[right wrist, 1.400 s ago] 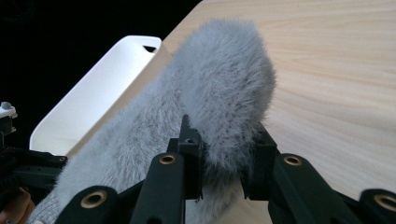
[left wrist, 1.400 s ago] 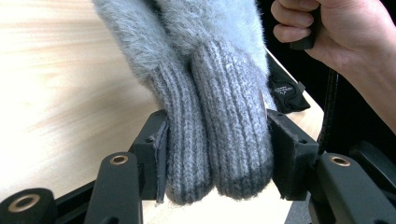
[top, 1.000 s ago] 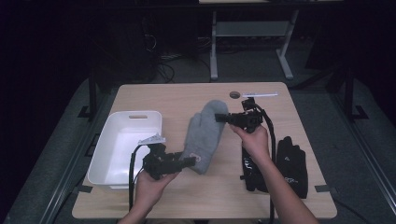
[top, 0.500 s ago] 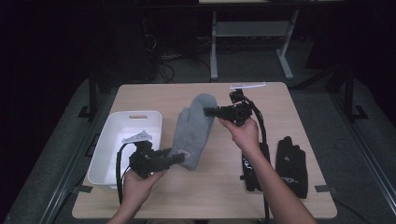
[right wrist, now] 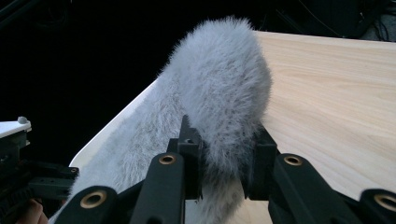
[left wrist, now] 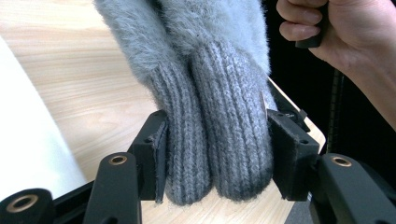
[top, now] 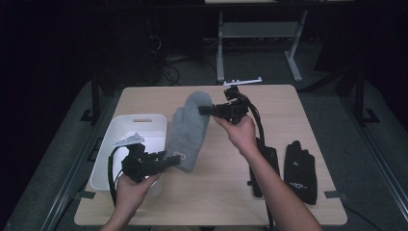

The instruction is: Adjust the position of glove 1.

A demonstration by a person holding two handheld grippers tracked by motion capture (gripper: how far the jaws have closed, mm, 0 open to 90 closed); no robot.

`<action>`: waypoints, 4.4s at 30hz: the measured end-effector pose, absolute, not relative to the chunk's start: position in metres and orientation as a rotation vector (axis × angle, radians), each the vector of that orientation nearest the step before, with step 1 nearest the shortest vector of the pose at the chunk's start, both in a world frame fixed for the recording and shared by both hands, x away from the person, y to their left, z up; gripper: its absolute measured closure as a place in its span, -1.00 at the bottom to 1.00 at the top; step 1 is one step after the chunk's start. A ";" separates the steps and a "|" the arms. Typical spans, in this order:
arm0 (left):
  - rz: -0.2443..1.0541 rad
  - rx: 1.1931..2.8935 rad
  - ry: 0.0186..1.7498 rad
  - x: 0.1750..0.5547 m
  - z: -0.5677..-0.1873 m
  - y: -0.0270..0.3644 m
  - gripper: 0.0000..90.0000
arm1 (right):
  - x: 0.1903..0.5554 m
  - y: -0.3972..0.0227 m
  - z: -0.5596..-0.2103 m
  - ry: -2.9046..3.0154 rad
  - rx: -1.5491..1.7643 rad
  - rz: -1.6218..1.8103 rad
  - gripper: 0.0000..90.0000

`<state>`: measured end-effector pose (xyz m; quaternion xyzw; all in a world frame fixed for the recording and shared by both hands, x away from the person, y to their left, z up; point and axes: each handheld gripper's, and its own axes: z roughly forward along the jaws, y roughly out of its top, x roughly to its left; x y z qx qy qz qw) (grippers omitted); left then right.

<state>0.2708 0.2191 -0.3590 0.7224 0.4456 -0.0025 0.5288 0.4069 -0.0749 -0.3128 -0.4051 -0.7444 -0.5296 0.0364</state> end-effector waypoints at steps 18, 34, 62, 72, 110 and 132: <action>0.026 1.704 1.092 0.268 -0.356 0.249 0.01 | 0.416 -0.039 -0.305 -2.282 -1.186 -1.616 0.61; 0.039 1.684 1.143 0.265 -0.360 0.280 0.00 | 0.428 -0.009 -0.318 -2.175 -1.130 -1.621 0.60; 0.062 1.627 1.239 0.252 -0.366 0.331 -0.02 | 0.442 0.054 -0.335 -2.064 -1.099 -1.544 0.59; 0.070 1.617 1.287 0.249 -0.375 0.351 -0.03 | 0.445 0.081 -0.341 -2.087 -1.081 -1.509 0.60; 0.083 1.655 1.419 0.248 -0.393 0.381 -0.08 | 0.453 0.128 -0.371 -2.143 -1.063 -1.406 0.61; 0.161 1.680 1.403 0.239 -0.389 0.376 -0.16 | 0.451 0.139 -0.397 -2.185 -1.053 -1.332 0.62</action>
